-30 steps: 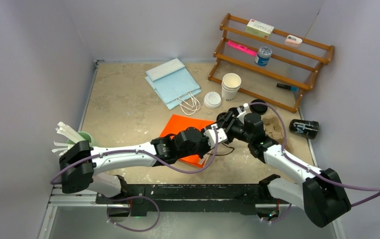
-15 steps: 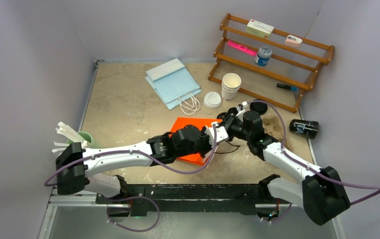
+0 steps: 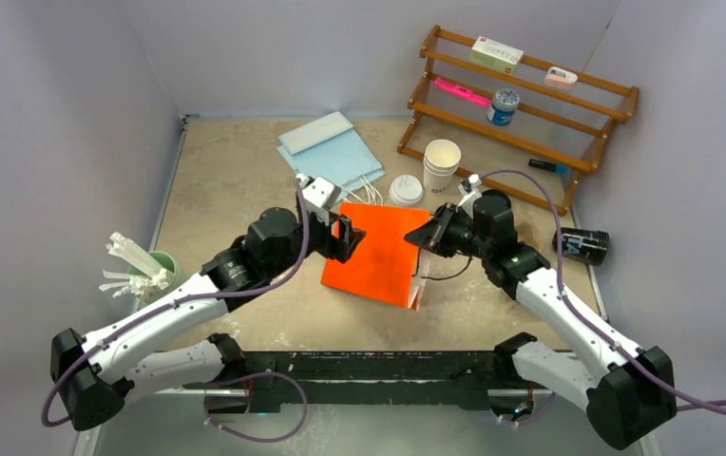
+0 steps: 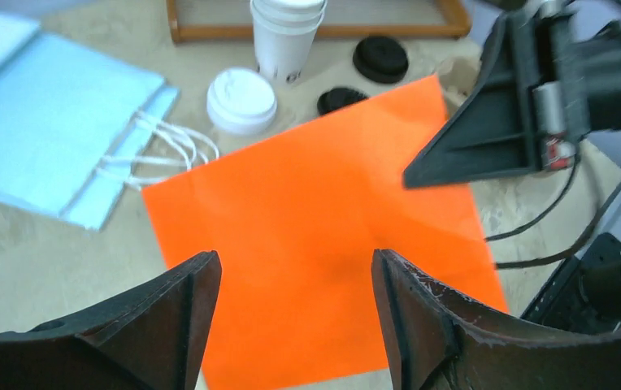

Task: Pack the takeout coffee
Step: Open the takeout bag at the center of the board.

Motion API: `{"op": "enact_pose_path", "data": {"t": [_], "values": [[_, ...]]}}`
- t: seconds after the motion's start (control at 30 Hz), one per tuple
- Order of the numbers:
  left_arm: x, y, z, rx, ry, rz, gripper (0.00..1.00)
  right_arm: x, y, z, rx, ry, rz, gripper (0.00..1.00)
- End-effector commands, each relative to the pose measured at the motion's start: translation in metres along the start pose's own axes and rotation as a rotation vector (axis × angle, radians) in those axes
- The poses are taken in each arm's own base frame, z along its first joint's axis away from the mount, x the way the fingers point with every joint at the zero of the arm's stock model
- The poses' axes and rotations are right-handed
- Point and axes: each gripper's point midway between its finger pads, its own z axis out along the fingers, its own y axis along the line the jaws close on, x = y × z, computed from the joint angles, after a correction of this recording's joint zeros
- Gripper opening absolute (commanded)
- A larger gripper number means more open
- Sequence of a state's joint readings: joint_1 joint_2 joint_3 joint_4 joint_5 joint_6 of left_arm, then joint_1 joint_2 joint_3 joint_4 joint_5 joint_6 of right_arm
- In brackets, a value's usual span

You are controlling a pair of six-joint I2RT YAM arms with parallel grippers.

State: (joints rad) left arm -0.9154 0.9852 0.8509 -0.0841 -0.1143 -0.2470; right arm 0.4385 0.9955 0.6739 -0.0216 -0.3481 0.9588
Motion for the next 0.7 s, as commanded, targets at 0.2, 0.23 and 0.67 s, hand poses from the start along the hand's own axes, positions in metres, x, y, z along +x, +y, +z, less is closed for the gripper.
{"op": "enact_pose_path", "data": {"t": [0.2,0.23,0.67], "values": [[0.051,-0.025,-0.011,0.213,0.138,-0.07,0.82,-0.013,0.008,-0.011,0.063,-0.046,0.055,0.0],[0.053,-0.03,-0.011,0.226,0.144,-0.064,0.83,-0.016,0.008,-0.012,0.073,-0.06,0.072,0.0],[0.056,-0.102,0.003,0.038,0.117,0.082,0.89,-0.036,0.0,-0.019,0.14,-0.202,0.241,0.0]]}}
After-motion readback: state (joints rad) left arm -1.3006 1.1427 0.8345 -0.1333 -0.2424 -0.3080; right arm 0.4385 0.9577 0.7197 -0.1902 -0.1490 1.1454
